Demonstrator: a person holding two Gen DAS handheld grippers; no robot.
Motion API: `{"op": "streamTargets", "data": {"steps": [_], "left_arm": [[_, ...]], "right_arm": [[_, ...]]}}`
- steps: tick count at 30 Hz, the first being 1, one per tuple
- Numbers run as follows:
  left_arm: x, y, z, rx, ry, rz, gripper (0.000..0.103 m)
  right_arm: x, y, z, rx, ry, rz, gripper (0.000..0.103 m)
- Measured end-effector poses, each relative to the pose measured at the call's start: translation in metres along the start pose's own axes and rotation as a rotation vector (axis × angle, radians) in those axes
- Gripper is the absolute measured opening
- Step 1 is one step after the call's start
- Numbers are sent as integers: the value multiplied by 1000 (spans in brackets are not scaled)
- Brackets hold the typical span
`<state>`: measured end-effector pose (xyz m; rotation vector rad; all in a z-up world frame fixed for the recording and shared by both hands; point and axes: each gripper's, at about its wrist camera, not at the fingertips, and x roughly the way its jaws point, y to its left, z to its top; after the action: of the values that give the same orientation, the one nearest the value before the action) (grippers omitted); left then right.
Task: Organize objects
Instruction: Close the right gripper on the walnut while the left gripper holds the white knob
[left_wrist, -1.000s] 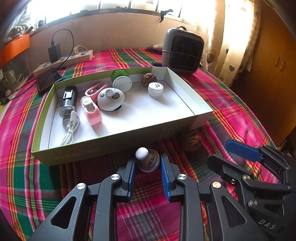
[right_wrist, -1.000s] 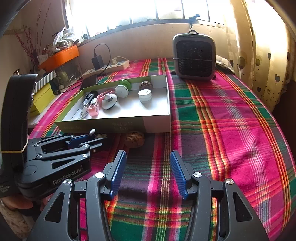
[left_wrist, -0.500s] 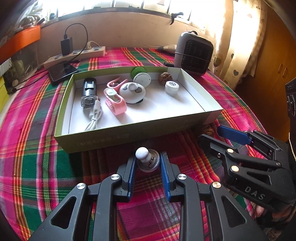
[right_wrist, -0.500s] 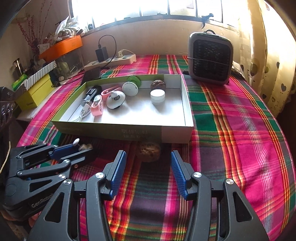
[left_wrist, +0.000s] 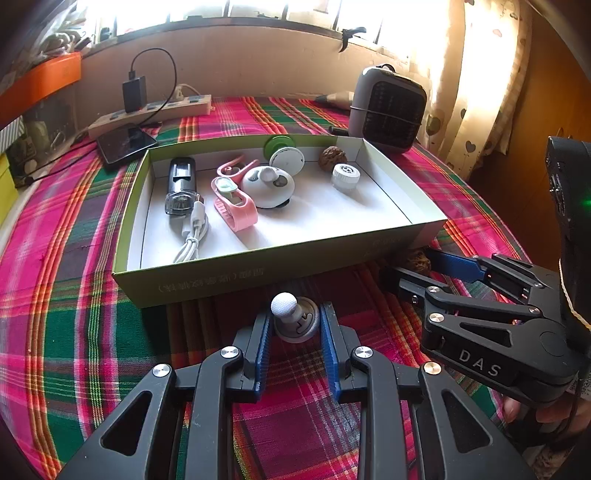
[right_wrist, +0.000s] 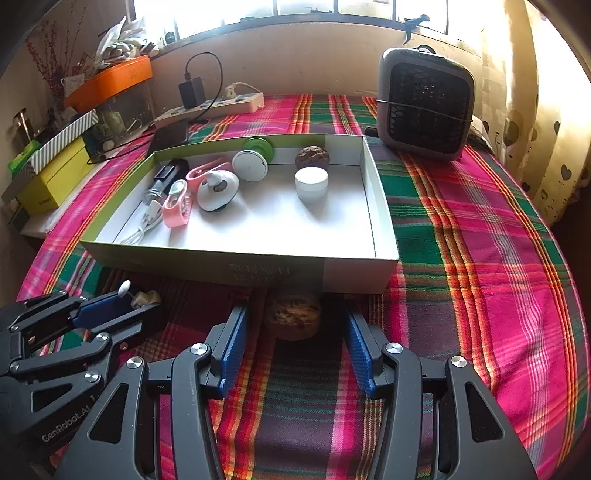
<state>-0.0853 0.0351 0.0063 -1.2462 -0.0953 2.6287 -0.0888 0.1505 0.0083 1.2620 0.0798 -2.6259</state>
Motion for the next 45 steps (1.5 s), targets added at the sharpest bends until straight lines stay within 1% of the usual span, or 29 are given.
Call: {"op": "streamTargets", "data": {"steps": [7,21,23,30,37,45], "left_arm": [[0,0,0,0,0,1,23],[0,-1,0,1,0,3,23],[0,-1,0,3,0,6,23],[0,0,0,3,1,11,23],[-1,0,0,1,1,13,23],[-3,0,-1,5,3,22,23]], "right_arm": [[3,5,2,-24,10,-47,51],[3,2,2,-19,10,-51,50],[3,2,2,-25,8,-50,45],[1,4,0,-36,3,-32,34],[-1,5,-1,-36,2,-24,33],[-6,7,-5,-33,-7,9,33]]}}
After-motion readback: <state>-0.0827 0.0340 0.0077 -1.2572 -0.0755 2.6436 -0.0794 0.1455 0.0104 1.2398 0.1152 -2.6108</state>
